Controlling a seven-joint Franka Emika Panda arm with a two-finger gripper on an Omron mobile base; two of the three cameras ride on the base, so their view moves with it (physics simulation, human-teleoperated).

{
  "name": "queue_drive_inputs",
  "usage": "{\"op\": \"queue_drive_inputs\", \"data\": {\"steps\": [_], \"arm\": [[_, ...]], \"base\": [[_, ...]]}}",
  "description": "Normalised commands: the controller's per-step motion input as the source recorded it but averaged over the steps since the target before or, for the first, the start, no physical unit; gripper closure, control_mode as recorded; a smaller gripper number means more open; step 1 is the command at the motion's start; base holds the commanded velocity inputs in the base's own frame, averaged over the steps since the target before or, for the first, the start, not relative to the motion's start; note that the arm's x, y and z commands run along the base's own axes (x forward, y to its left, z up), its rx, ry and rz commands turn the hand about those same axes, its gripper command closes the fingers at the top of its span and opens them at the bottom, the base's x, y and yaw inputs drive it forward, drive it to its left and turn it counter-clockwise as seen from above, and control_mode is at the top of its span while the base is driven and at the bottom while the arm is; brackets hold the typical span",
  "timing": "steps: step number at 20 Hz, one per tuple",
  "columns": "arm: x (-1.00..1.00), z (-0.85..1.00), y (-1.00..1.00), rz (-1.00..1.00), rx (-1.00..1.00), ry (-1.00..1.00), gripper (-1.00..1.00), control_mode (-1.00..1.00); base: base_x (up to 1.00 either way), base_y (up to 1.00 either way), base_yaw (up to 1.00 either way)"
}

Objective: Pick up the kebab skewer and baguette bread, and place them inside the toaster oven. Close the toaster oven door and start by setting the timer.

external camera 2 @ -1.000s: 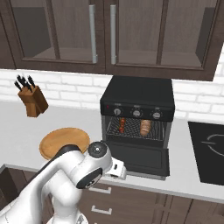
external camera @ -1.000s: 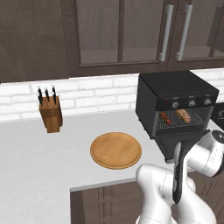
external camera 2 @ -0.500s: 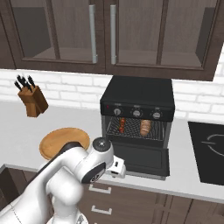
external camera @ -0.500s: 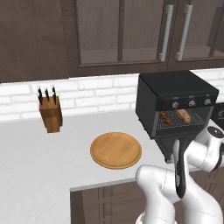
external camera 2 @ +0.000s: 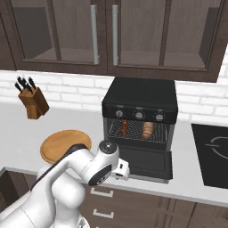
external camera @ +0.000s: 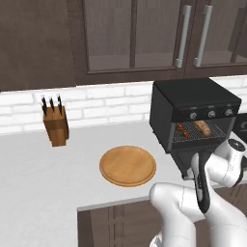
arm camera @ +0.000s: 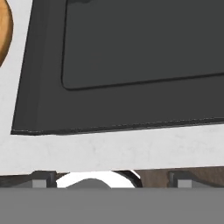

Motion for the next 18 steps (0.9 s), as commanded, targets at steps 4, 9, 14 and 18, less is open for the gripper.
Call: {"op": "queue_drive_inputs", "data": {"steps": [4, 9, 14, 18], "arm": [[0.32, -0.65, 0.59, -0.06, -0.1, -0.18, -1.0, -1.0], [0.3, -0.67, 0.62, -0.07, -0.09, -0.13, -1.0, -1.0], [0.0, -0.76, 0.66, -0.07, -0.11, -0.06, -1.0, -1.0], [0.0, -0.72, 0.72, -0.06, -0.11, -0.06, -1.0, -1.0]], "base": [[0.0, 0.0, 0.0], [0.0, 0.0, 0.0], [0.0, 0.0, 0.0], [0.0, 0.0, 0.0]]}}
